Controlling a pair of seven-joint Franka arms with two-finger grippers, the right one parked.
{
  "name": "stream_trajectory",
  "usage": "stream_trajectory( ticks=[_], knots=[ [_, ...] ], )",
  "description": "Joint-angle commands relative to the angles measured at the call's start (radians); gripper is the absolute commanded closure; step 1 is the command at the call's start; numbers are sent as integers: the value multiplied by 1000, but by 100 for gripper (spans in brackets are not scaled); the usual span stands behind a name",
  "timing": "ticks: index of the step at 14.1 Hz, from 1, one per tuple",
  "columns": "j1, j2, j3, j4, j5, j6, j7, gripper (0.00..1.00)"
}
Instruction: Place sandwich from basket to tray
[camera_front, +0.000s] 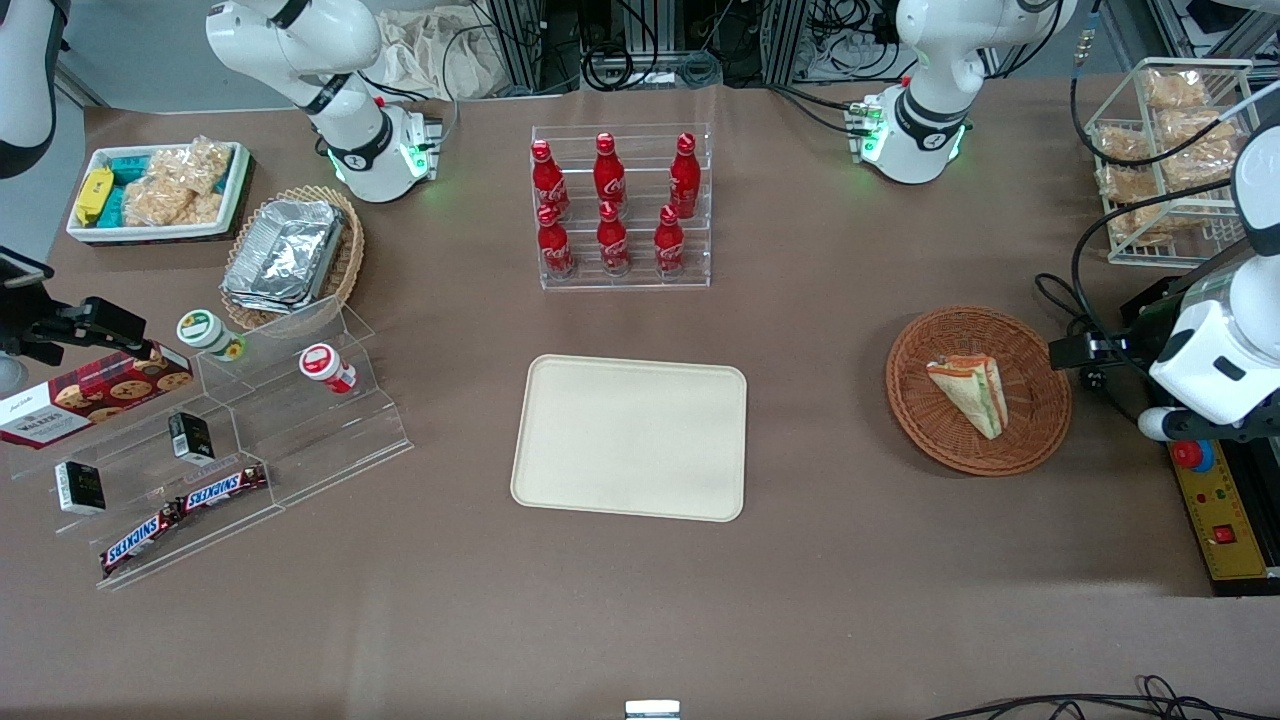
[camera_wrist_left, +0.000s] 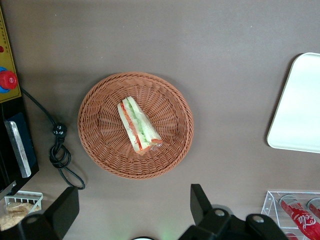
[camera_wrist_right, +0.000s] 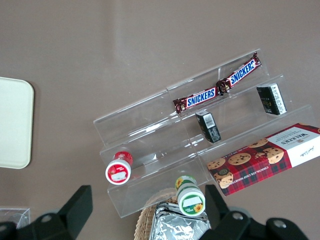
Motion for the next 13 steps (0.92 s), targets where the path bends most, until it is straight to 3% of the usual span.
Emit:
stream_trajectory(
  ticks=[1,13],
  knots=[
    [-1,16,-2,35,14,-11,9,1],
    [-8,15,-5,37,16,-11,-86,1]
  ],
)
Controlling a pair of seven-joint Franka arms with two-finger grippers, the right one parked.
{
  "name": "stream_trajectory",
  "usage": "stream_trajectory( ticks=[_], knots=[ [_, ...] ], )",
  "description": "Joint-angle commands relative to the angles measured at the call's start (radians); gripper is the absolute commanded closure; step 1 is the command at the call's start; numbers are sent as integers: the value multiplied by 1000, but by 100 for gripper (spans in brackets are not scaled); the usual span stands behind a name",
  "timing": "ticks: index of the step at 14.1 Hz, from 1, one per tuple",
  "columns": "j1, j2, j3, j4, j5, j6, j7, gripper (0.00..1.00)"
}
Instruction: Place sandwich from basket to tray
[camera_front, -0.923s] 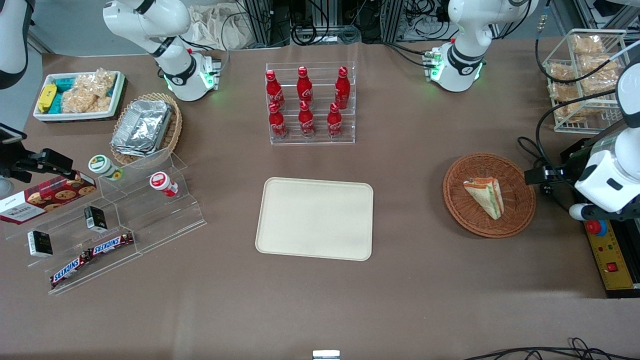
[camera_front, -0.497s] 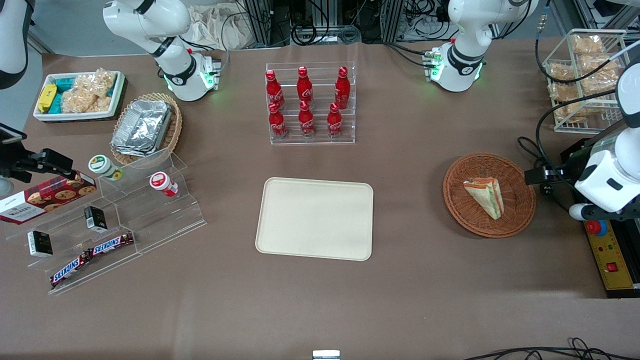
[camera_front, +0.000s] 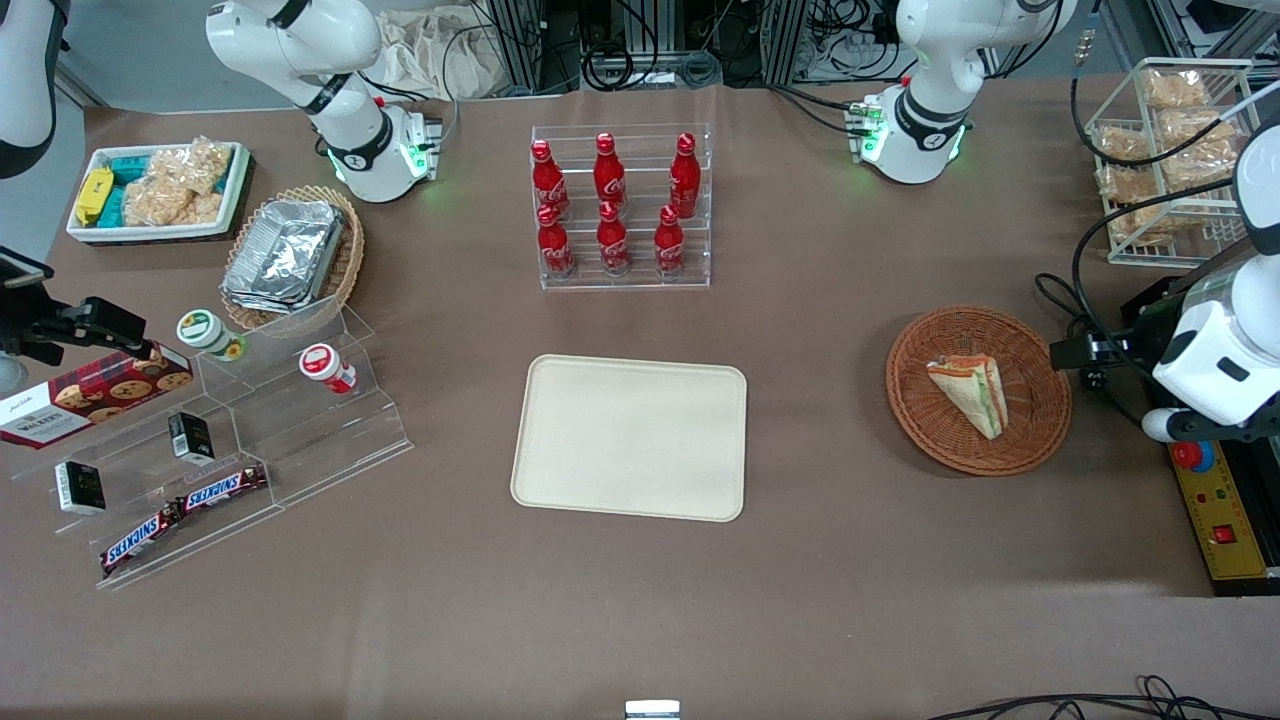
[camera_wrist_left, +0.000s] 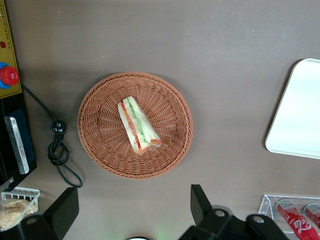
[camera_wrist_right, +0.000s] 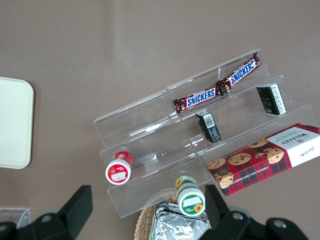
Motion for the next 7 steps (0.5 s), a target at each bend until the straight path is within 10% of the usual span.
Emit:
stream_trajectory(
  ticks=[1,7],
  knots=[
    [-4,13,-5,34,13,-11,-35,1],
    [2,12,1,2,23,-24,-30,1]
  ],
)
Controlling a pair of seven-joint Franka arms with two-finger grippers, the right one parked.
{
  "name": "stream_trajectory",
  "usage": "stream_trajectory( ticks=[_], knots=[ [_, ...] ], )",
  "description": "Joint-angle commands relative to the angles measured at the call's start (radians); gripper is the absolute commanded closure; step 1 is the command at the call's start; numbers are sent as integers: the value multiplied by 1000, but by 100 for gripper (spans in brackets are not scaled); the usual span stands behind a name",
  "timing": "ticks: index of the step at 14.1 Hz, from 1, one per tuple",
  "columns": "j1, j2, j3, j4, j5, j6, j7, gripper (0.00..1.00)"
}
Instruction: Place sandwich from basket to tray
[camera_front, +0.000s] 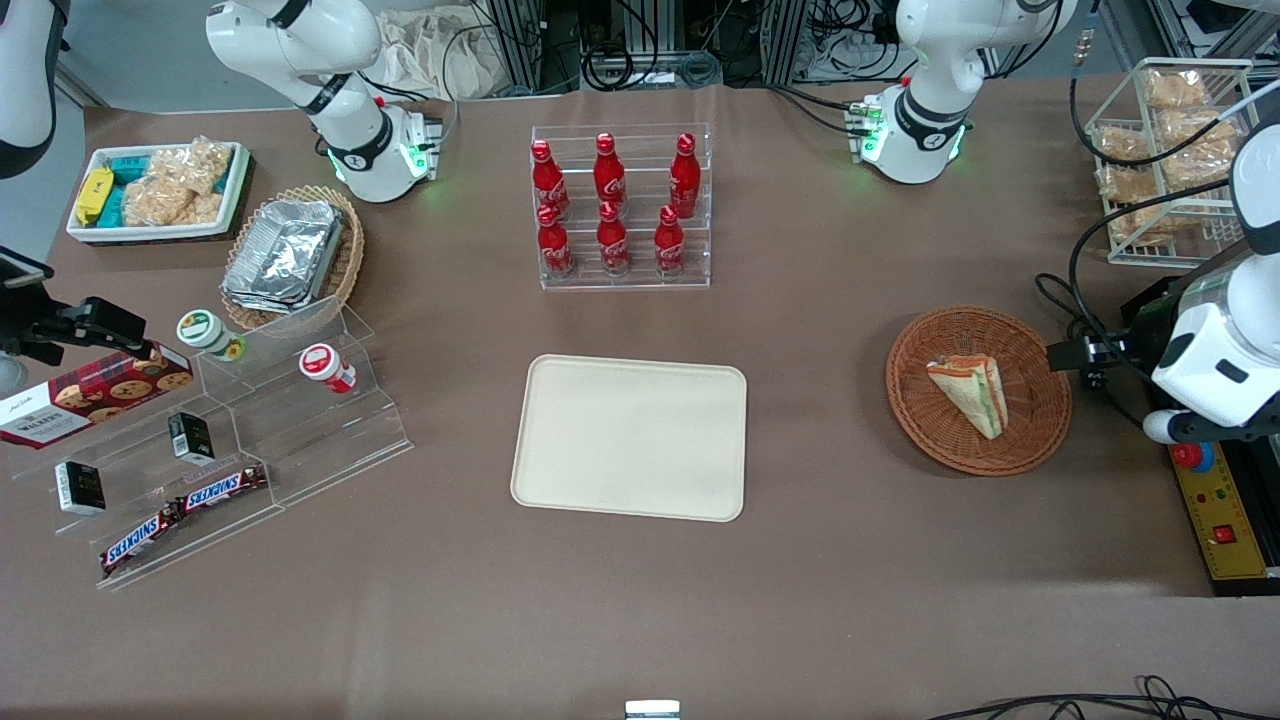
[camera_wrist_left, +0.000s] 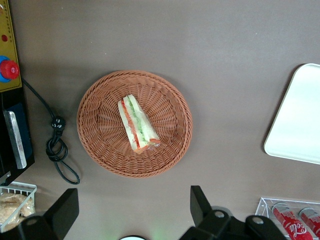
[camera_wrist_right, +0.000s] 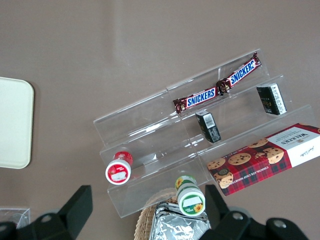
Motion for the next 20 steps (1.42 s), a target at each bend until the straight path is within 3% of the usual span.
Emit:
stream_trajectory(
  ticks=[1,10,15,18,20],
  knots=[
    [2,11,-1,-7,31,-16,-8,1],
    [9,-35,2,-326,36,173,-51,1],
    [10,-3,5,-450,42,355,-206,1],
    [6,46,4,-454,100,429,-373,1],
    [10,45,4,-478,105,446,-389,2]
  ],
)
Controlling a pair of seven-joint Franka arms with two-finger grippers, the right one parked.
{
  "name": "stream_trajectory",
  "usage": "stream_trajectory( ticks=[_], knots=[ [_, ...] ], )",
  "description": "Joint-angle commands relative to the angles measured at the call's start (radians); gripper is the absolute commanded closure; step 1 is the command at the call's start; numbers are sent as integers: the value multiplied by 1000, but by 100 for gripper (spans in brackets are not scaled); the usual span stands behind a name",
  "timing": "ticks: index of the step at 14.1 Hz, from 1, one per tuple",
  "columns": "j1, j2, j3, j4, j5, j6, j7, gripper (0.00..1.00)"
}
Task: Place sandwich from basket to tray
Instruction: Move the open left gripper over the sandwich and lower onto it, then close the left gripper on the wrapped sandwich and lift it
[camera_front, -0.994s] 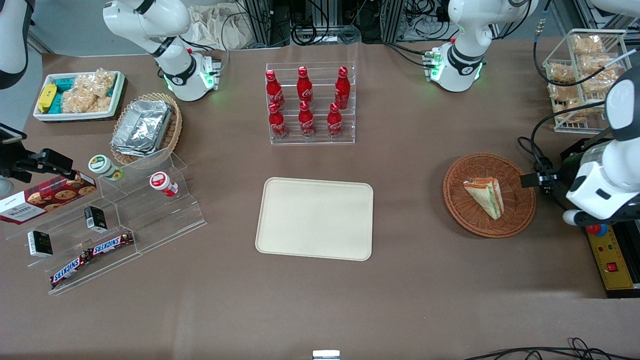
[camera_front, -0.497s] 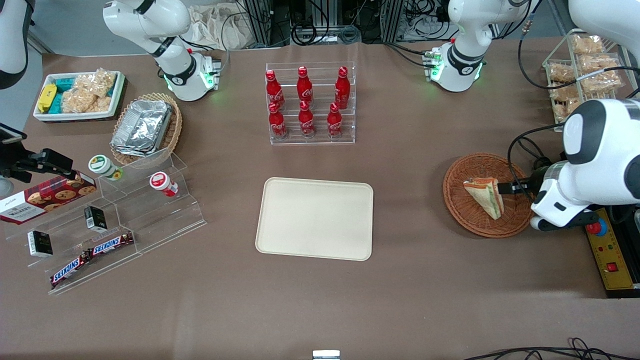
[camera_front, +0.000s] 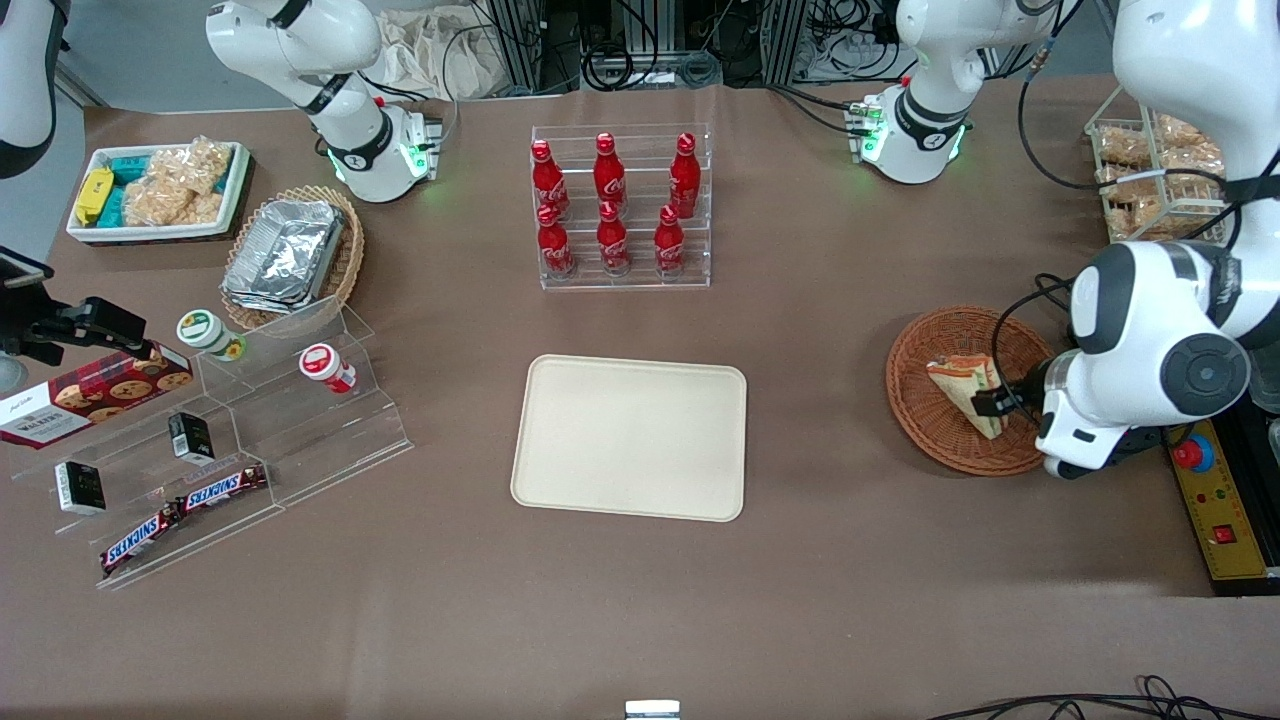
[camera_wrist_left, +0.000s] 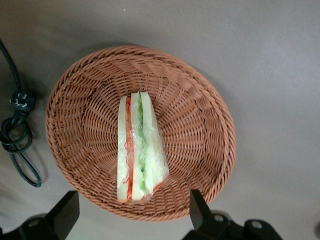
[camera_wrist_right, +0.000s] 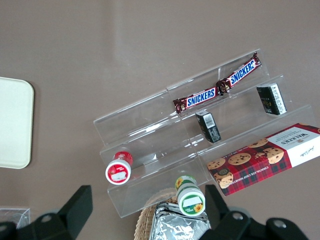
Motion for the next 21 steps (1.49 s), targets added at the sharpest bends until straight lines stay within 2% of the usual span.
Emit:
stream_trajectory(
  ticks=[1,8,13,21],
  knots=[
    [5,-10,-3,-26,36,21,-49,2],
    [49,-13,-3,-159,42,214,-222,2],
    [72,-24,-5,-285,35,298,-228,2],
    [73,-19,-6,-342,21,352,-231,7]
  ],
)
